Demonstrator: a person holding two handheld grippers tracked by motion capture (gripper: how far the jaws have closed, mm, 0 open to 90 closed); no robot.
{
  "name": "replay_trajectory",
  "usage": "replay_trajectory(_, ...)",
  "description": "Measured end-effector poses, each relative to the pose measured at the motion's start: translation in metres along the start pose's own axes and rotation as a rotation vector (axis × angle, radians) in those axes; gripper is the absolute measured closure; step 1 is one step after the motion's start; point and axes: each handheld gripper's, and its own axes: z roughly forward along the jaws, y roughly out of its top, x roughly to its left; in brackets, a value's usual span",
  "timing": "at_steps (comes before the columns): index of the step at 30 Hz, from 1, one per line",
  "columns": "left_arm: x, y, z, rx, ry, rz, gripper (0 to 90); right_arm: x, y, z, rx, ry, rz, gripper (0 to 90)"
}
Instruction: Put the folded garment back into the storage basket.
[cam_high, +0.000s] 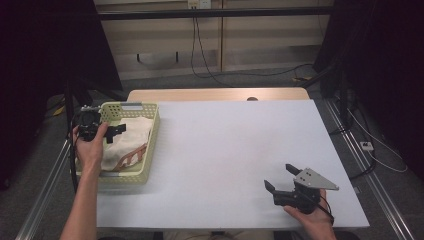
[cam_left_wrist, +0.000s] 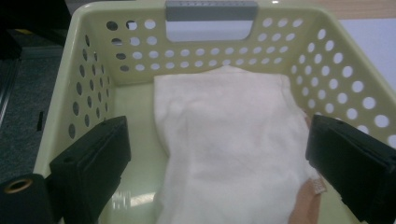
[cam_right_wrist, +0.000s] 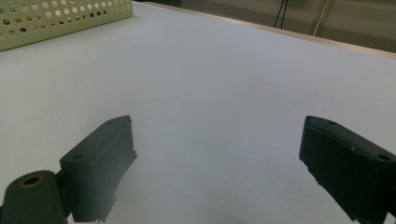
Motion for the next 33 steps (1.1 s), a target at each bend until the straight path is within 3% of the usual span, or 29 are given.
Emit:
replay_trajectory(2,-0.002,-0.001,-0.006,-0.042,-0.018,0.002,7.8,0.000,0.000,0.000,0.000,-0.001,0.001,10.4)
replay_trajectory(7,-0.004,-0.003,-0.016,-0.089,-0.001,0.012,7.9,0.000,0.000,0.001,0.001,-0.005,0.009,10.3)
replay_trajectory(10,-0.004,-0.004,-0.021,-0.121,-0.015,0.027,7.7,0.000,0.001,0.001,0.001,-0.005,0.008,10.3)
replay_trajectory(13,-0.005,-0.006,-0.026,-0.135,-0.012,0.052,6.8,0.000,0.001,0.002,0.001,-0.005,0.006,10.3)
replay_trajectory(16,-0.004,-0.006,-0.032,-0.157,-0.041,0.040,6.5,0.001,0.001,0.002,0.004,-0.005,0.005,10.3)
replay_trajectory(20,-0.006,-0.008,-0.040,-0.158,-0.028,0.070,5.8,0.001,0.001,0.001,0.002,-0.010,0.004,10.3)
replay_trajectory(22,-0.007,-0.011,-0.045,-0.175,-0.020,0.071,5.8,0.002,0.001,0.000,-0.001,-0.012,0.004,10.3)
replay_trajectory(25,-0.004,-0.014,-0.047,-0.167,-0.049,0.068,5.1,0.003,0.001,0.000,0.000,-0.017,0.002,10.3)
replay_trajectory(28,0.001,-0.019,-0.050,-0.184,-0.024,0.058,5.1,0.003,0.001,0.000,0.000,-0.021,0.002,10.3)
replay_trajectory(33,0.004,-0.024,-0.057,-0.210,-0.022,0.049,5.4,0.002,0.001,0.001,0.001,-0.022,0.003,10.3)
